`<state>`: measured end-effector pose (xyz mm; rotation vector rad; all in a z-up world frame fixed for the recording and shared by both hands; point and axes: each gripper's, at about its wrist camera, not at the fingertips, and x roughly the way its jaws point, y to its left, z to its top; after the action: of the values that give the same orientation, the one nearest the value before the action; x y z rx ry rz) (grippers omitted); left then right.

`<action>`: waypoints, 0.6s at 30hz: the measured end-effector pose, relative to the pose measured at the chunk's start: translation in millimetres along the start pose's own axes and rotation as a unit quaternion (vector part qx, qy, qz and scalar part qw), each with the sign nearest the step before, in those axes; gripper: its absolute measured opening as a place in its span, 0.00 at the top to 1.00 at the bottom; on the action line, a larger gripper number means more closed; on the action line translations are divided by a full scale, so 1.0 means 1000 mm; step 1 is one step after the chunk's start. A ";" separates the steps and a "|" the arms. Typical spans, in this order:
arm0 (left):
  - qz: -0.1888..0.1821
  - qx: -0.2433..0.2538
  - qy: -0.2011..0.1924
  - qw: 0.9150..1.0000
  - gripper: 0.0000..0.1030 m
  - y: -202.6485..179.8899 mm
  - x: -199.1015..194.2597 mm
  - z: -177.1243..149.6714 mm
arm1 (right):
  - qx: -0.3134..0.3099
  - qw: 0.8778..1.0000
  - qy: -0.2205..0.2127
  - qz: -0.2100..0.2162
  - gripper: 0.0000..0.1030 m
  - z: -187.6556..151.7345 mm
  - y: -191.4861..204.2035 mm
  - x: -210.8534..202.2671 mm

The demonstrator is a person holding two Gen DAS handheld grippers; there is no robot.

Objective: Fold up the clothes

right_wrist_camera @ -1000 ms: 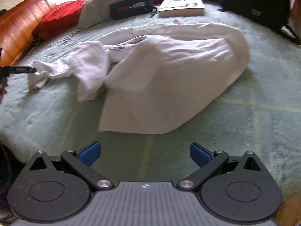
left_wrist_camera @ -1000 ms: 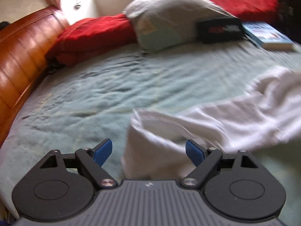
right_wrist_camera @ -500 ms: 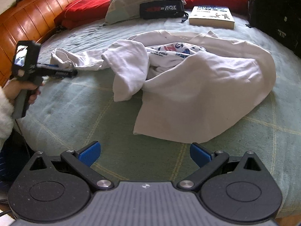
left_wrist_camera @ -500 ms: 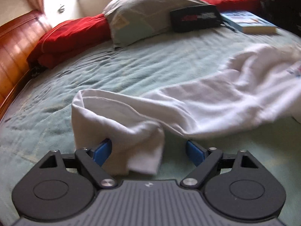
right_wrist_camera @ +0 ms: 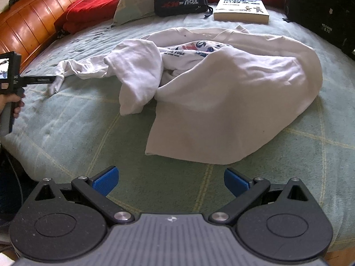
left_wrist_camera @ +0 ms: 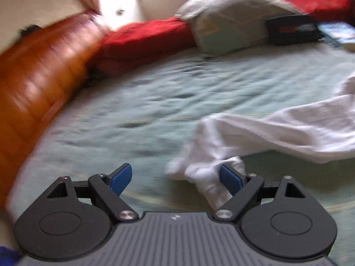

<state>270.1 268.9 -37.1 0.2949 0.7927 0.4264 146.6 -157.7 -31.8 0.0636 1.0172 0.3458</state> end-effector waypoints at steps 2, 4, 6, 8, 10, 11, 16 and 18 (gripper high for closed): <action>-0.051 -0.013 0.008 0.999 0.18 0.005 -0.004 0.001 | 0.001 1.000 -0.002 0.001 0.00 0.000 0.000 -0.001; -0.101 -0.023 0.013 0.995 0.16 0.007 -0.006 0.001 | 0.004 1.000 -0.002 0.001 0.00 0.001 0.000 0.000; -0.109 -0.027 0.014 0.994 0.16 0.001 -0.004 0.000 | 0.008 1.000 0.000 0.000 0.00 0.001 0.000 0.002; -0.121 -0.039 0.020 0.992 0.16 -0.004 0.004 0.000 | 0.006 1.000 0.003 -0.001 0.00 -0.001 0.001 0.003; -0.141 -0.068 0.034 0.987 0.16 -0.007 0.013 -0.001 | 0.002 1.000 0.003 -0.004 0.00 -0.003 0.003 0.003; -0.148 -0.080 0.043 0.985 0.16 -0.009 0.018 -0.002 | 0.002 1.000 0.003 -0.006 0.00 -0.003 0.002 0.002; -0.126 -0.077 0.041 0.988 0.16 -0.026 0.023 -0.004 | 0.016 1.000 0.006 -0.006 0.00 -0.002 -0.004 0.007; -0.096 -0.059 0.023 0.993 0.16 -0.031 0.017 -0.003 | 0.016 1.000 0.011 -0.007 0.00 -0.003 -0.004 0.010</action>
<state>286.3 250.0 -62.5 0.0973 0.8293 0.2984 150.2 -158.3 -42.3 0.0814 1.0436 0.3185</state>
